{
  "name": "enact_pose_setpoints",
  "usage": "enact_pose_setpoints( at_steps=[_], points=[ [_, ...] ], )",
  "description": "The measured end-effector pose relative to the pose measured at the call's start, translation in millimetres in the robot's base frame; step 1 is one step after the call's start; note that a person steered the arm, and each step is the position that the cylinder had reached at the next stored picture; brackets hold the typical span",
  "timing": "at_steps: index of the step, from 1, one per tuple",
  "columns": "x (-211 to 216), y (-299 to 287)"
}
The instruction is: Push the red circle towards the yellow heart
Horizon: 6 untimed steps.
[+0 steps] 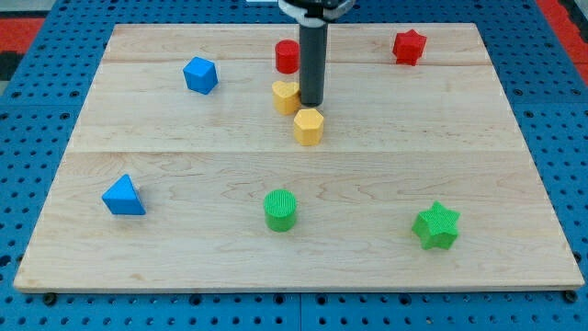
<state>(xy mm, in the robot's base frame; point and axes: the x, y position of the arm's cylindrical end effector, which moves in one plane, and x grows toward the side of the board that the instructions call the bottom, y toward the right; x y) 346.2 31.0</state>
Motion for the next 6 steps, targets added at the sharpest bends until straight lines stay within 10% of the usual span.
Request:
enact_pose_setpoints(
  at_steps=[3,6],
  points=[
    [-126.8,-9.8],
    [-79.4,-67.1]
  ],
)
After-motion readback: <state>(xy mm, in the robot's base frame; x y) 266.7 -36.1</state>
